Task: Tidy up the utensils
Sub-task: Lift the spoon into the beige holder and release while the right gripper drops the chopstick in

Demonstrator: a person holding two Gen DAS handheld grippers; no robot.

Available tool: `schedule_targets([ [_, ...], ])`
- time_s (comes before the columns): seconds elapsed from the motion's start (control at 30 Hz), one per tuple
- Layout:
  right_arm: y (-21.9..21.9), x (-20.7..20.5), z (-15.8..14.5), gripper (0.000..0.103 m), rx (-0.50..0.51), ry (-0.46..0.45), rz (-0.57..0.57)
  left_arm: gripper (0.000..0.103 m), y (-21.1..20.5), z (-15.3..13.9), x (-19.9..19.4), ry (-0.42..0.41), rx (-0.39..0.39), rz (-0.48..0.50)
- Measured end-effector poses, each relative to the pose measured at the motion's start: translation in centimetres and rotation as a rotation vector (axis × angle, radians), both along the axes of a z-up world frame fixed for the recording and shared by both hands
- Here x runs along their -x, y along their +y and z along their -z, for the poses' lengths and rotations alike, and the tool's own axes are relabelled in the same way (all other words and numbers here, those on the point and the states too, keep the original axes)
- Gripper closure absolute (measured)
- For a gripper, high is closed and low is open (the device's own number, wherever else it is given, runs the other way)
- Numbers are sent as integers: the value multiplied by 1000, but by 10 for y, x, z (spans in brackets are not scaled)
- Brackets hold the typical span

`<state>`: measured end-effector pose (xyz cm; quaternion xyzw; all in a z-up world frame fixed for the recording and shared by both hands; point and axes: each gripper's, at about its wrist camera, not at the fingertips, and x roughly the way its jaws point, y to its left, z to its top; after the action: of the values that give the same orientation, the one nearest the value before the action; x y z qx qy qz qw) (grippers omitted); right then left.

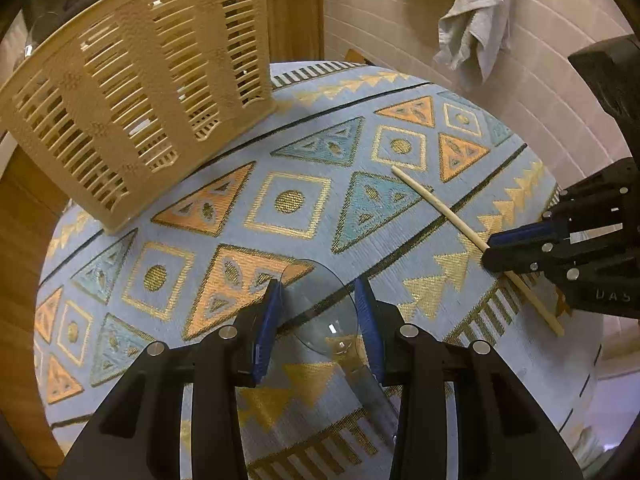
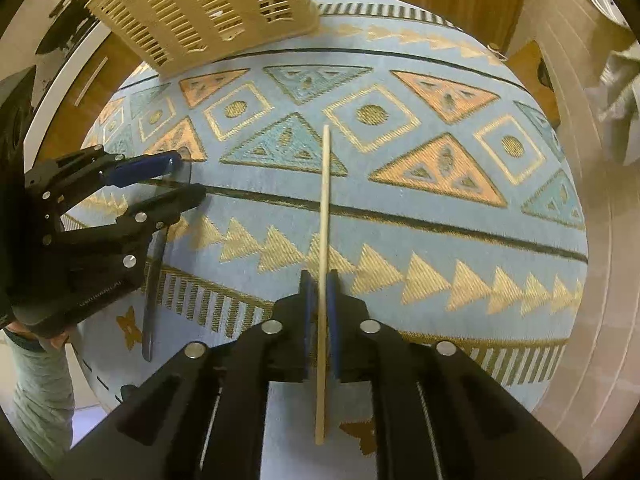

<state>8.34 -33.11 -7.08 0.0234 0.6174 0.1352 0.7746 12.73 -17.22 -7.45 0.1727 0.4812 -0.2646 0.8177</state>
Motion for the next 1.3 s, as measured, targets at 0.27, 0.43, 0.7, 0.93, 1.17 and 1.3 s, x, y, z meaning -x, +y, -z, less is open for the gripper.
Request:
schedule_targets([
  [0.27, 19, -10, 4, 86, 32, 14, -28, 67, 2, -1, -3, 11, 27, -8],
  [0.43, 32, -12, 4, 100, 88, -16, -64, 68, 10, -5, 0, -20, 57, -52],
  [0.7, 32, 11, -66, 100, -154, -289, -86, 70, 53, -67, 14, -191, 260, -143],
  [0.93, 31, 16, -142, 100, -312, -613, -70, 70, 82, -146, 30, -504, 356, -230],
  [1.17, 38, -19, -202, 100, -330, -896, 22, 71, 96, -218, 28, -826, 360, -386],
  [1.3, 51, -35, -223, 100, -287, -1045, 59, 71, 99, -238, 19, -927, 389, -436],
])
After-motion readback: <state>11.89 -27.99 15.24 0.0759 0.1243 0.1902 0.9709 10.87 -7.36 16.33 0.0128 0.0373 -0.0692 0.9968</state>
